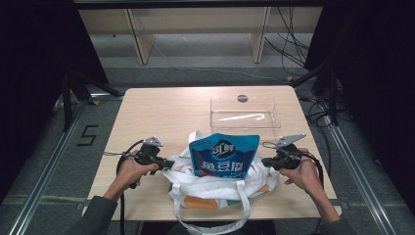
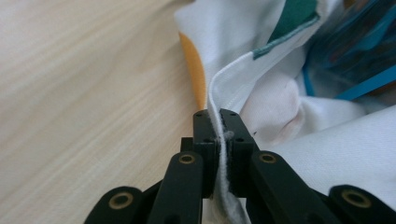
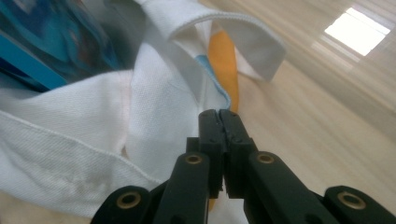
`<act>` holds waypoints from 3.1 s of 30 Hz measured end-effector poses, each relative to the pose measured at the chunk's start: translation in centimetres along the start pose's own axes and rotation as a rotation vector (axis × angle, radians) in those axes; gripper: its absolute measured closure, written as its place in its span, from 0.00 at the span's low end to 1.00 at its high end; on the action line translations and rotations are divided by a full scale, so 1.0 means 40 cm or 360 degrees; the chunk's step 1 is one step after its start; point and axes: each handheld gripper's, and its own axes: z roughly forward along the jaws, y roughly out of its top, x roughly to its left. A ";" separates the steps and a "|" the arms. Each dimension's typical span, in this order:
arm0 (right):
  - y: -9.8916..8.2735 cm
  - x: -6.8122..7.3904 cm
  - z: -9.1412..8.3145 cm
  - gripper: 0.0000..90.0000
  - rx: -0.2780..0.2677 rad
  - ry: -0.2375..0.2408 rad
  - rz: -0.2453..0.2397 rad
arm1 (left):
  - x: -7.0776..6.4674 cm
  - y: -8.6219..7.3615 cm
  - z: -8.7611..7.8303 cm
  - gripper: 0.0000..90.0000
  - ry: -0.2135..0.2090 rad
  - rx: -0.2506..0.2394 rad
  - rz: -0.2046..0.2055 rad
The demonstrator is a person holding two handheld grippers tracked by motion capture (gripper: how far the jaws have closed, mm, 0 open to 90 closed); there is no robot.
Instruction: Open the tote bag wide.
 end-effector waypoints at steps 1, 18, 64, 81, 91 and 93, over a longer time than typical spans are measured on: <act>0.000 0.000 0.000 0.99 0.0000 0.0000 0.0000 | 0.006 -0.003 0.004 0.95 -0.0017 0.0028 0.0033; -0.037 0.016 -0.072 0.90 -0.0324 0.0110 0.0142 | -0.067 0.029 -0.090 0.61 0.0005 -0.0271 0.0056; -0.056 0.205 -0.048 1.00 -0.0202 0.0248 -0.0276 | -0.127 0.084 -0.050 0.96 -0.0225 -0.0304 0.0044; -0.067 0.155 -0.037 1.00 -0.0177 0.0179 -0.0184 | -0.207 -0.026 0.023 0.98 -0.0257 -0.0037 0.0195; -0.065 0.140 -0.058 1.00 -0.0225 0.0157 -0.0155 | -0.212 -0.030 0.010 0.96 -0.0211 -0.0048 0.0211; -0.063 0.133 -0.067 1.00 -0.0269 0.0147 -0.0153 | -0.210 -0.026 -0.017 0.94 -0.0231 -0.0127 0.0178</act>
